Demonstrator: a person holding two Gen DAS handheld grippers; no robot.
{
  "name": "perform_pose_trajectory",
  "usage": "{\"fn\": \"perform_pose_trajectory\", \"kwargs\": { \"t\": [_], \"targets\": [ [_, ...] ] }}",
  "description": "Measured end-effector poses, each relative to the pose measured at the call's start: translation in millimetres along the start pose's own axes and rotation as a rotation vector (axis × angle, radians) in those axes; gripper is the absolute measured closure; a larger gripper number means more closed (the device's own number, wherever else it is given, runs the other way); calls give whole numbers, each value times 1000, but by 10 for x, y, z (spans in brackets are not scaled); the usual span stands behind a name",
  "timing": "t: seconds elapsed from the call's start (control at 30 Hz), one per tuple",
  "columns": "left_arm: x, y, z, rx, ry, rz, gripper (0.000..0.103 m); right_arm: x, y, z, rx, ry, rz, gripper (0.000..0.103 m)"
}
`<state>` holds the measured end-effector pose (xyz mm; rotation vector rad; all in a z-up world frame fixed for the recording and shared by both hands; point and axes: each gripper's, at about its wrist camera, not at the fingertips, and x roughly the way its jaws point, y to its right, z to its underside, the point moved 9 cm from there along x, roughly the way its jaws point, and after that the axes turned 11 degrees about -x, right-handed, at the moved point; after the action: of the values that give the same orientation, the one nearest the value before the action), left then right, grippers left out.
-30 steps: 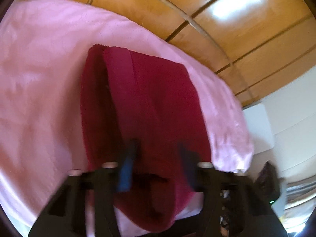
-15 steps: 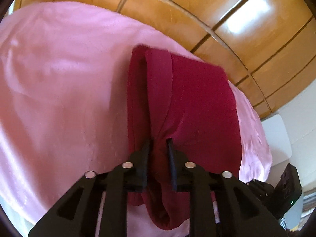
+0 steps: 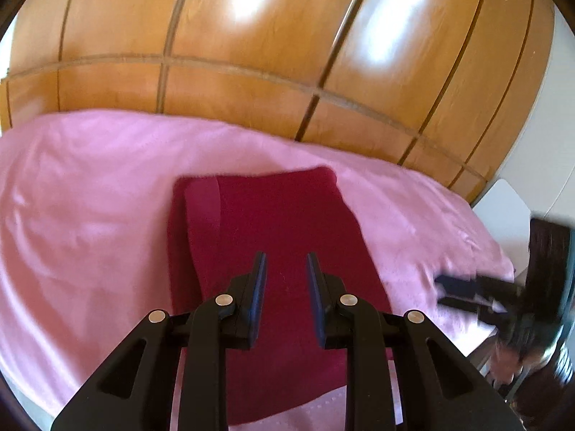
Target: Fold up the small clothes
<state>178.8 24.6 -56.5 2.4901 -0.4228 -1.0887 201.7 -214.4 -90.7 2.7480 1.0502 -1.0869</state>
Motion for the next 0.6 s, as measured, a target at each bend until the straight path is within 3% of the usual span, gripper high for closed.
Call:
{"fn": "perform_pose_trajectory", "kwargs": {
  "t": [0.2,0.37,0.43,0.6],
  "targets": [
    [182,-219,194,-4,-53,-43,82,655,150,-444,153,-18,-31,59],
    [294,-409,384,-8,-92,-51,82,1322,462,-308,198,-155,113,61],
    [326,-451,470,39,-70,-63,82,1388,463,-285,154,-130,150,60],
    [238,-435,456,10,-62,-64,82,1302,380,-242,55,-94,224,59]
  ]
}}
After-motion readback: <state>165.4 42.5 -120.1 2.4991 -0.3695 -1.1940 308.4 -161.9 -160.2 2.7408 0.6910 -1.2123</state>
